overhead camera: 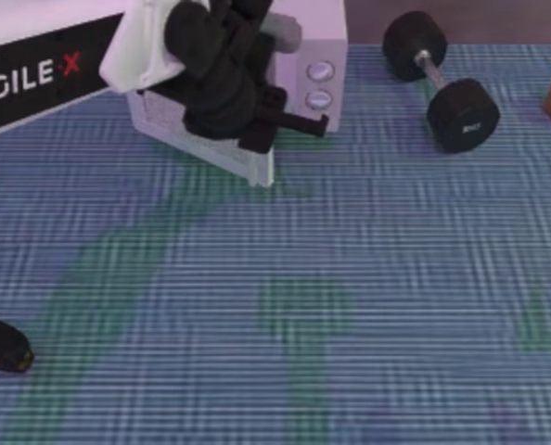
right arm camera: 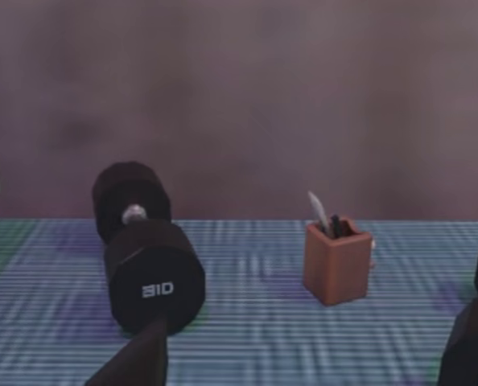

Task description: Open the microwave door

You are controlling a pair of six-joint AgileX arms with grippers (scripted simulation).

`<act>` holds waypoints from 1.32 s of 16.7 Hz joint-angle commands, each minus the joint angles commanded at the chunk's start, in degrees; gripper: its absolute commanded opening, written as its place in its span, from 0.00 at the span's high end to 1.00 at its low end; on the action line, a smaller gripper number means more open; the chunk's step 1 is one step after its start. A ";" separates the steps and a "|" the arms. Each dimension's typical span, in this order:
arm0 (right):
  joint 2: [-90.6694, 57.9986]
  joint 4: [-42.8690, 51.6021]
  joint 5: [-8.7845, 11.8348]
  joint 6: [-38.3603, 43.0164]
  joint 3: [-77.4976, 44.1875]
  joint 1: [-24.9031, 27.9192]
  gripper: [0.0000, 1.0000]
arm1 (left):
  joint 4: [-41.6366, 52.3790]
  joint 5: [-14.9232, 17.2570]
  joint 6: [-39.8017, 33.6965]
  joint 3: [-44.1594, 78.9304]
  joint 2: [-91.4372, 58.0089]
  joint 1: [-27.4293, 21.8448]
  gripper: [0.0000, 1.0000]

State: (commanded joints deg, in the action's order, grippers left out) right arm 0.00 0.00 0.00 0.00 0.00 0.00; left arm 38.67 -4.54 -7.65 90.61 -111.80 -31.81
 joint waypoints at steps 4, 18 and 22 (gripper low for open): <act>0.00 0.00 0.00 0.00 0.00 0.00 0.00 | 0.00 0.00 0.00 0.00 0.00 0.00 1.00; 0.00 0.00 0.00 0.00 0.00 0.00 0.00 | -1.66 3.91 6.69 -5.57 3.96 1.85 1.00; 0.00 0.00 0.00 0.00 0.00 0.00 0.00 | -1.92 4.36 7.50 -6.12 4.49 2.08 1.00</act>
